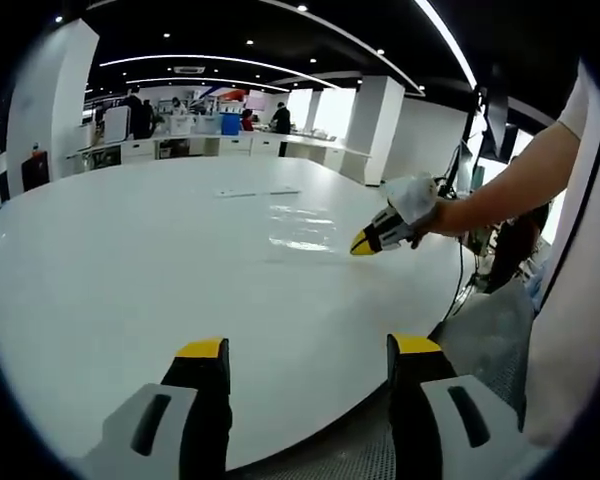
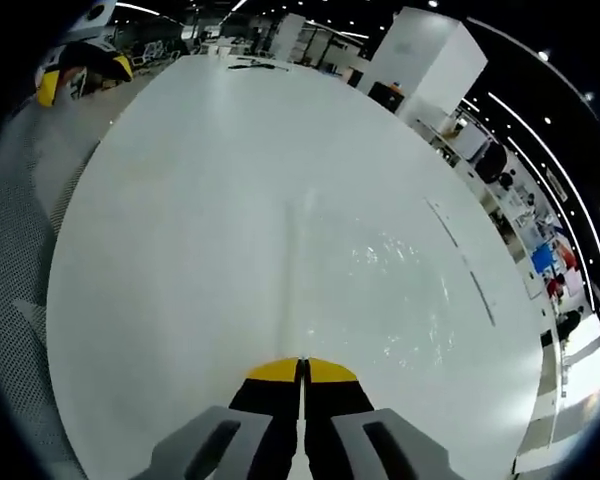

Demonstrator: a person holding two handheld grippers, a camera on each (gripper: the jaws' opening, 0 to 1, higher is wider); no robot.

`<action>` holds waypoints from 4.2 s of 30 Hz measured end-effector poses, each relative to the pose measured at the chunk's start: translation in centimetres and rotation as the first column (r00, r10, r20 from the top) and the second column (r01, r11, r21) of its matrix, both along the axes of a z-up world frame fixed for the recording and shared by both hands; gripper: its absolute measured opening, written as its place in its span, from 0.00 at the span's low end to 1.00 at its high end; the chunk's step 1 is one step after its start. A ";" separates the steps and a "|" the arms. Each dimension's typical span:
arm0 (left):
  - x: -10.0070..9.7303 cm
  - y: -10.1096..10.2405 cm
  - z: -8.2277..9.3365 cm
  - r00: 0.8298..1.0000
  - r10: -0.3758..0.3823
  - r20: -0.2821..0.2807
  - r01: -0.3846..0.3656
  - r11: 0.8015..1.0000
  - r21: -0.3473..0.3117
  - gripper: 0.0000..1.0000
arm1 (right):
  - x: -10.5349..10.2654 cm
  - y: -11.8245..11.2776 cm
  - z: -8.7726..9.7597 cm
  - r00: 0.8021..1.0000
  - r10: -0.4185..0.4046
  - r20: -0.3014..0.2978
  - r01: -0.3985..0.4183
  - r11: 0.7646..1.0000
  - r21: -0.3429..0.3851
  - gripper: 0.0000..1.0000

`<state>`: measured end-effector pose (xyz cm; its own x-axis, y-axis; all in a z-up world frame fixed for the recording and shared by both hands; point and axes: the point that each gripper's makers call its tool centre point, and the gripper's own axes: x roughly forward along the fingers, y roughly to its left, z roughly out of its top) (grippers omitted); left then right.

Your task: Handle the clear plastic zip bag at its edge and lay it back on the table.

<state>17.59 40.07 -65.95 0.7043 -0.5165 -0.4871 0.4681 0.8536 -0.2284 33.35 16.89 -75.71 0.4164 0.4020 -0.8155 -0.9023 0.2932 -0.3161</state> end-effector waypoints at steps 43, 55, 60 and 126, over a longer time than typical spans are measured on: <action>-0.5 -1.5 3.3 0.986 -0.149 0.069 0.143 0.986 0.080 0.58 | -2.0 2.2 13.9 0.950 0.220 0.223 -0.229 0.973 0.016 0.00; 0.3 -1.6 4.9 0.973 -0.212 0.092 0.200 0.972 0.125 0.54 | -2.6 3.1 16.8 0.939 0.247 0.238 -0.264 0.964 0.042 0.00; 0.9 -1.8 6.5 0.966 -0.234 0.108 0.219 0.966 0.135 0.53 | -2.9 3.2 17.9 0.935 0.258 0.245 -0.277 0.960 0.049 0.00; 7.7 -5.5 14.9 0.712 -0.701 -0.032 0.560 0.540 0.628 0.09 | -7.4 5.0 24.5 0.879 0.411 0.241 -0.433 0.900 0.044 0.00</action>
